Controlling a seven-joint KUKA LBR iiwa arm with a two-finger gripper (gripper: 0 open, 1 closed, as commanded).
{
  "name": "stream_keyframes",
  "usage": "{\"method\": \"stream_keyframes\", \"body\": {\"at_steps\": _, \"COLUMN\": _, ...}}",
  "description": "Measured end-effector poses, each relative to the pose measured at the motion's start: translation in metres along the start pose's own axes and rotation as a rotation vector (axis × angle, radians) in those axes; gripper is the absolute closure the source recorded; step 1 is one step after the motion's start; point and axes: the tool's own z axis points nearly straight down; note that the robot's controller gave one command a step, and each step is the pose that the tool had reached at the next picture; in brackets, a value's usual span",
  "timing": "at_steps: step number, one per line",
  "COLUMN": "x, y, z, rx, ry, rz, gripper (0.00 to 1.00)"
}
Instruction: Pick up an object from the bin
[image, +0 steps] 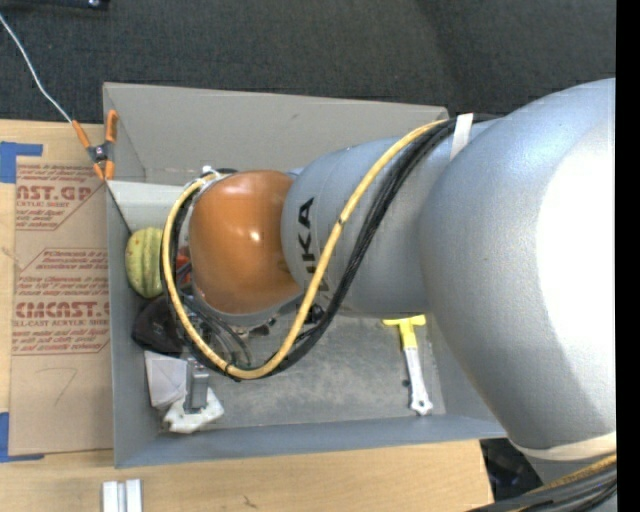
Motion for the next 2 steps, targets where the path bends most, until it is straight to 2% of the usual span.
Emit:
{"method": "stream_keyframes", "body": {"at_steps": 1, "x": -0.002, "y": -0.002, "z": -0.005, "rx": -0.001, "ry": -0.006, "rz": 0.002, "gripper": 0.00}}
{"method": "stream_keyframes", "body": {"at_steps": 2, "x": -0.064, "y": -0.023, "z": 0.069, "rx": -0.001, "ry": 0.003, "rz": 0.192, "gripper": 0.00}}
